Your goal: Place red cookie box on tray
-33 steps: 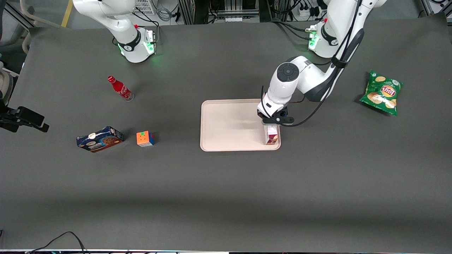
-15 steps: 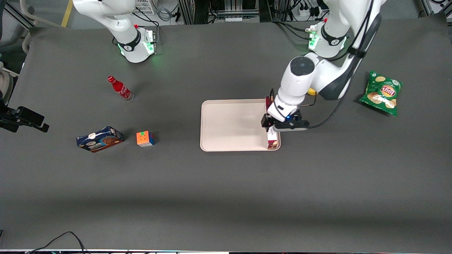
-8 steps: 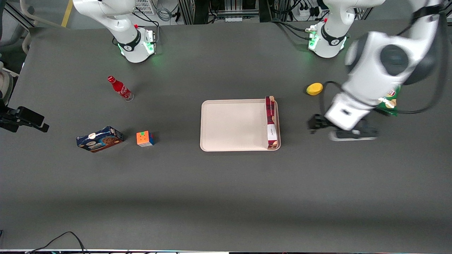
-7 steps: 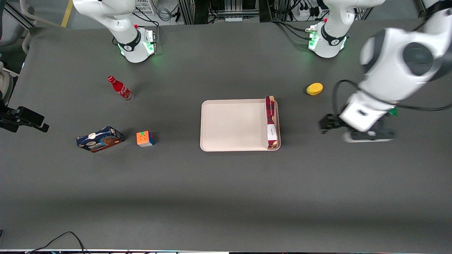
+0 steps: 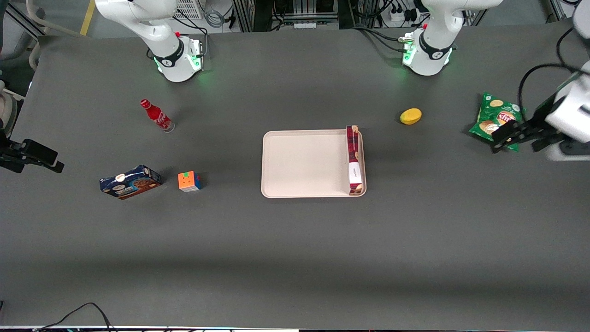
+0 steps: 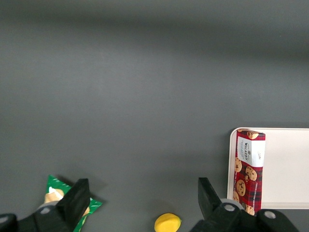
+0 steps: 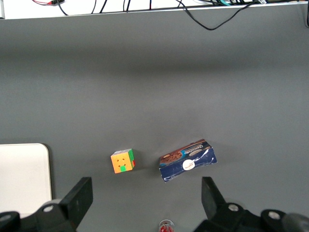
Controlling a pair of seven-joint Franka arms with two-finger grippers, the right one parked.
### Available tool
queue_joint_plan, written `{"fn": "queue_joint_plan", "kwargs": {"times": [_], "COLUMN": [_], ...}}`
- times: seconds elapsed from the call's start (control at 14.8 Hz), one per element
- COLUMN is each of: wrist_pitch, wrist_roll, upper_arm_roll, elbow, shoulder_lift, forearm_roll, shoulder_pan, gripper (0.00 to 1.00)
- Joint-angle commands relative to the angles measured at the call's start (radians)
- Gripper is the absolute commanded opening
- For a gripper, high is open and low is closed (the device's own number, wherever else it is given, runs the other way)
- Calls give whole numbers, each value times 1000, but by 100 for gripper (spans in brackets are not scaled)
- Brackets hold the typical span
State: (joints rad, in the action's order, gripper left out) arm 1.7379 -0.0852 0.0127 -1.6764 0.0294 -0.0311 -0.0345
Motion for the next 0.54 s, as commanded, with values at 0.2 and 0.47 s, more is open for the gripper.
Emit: {"fn": "queue_joint_plan", "kwargs": {"times": [0.2, 0.47], "wrist_pitch": [-26, -26], "wrist_roll": [81, 82], "upper_arm_roll": [-10, -14], "elbow": [-17, -19], "shoulder_lift": [81, 81], "forearm_roll": [51, 77], "shoulder_pan": [24, 24], "gripper": [100, 100]}}
